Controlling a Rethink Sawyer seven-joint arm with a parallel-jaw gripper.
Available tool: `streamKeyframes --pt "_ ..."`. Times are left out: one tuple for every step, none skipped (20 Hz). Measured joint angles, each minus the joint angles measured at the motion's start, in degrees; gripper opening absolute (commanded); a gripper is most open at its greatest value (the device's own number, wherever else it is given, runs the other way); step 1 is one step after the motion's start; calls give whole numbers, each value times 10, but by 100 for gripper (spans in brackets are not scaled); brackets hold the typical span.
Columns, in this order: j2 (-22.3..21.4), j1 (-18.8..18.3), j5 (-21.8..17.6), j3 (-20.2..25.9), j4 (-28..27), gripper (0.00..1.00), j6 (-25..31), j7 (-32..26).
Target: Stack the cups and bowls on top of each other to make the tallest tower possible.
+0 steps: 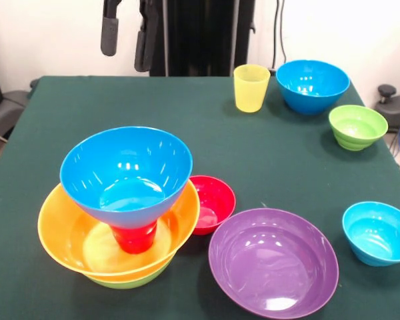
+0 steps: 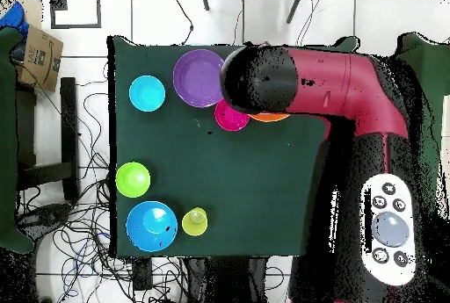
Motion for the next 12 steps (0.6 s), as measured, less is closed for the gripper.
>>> streamKeyframes --pt "0 0 0 0 -1 100 2 0" --pt "0 0 0 -1 -4 100 8 0" --pt "1 1 0 -2 -10 100 22 0" --pt "1 2 0 -5 -18 100 40 0" --pt "2 3 0 -7 -23 100 53 0" --pt "3 4 0 -10 -28 100 64 0" --pt "4 6 0 -12 -33 100 75 0" --pt "6 7 1 -15 -37 100 83 0" --pt "7 8 1 -16 -39 100 86 0" --pt "8 10 1 -19 -42 100 90 0" --pt "11 14 1 -22 -46 100 93 0" --pt "12 16 2 -24 -48 100 93 0"
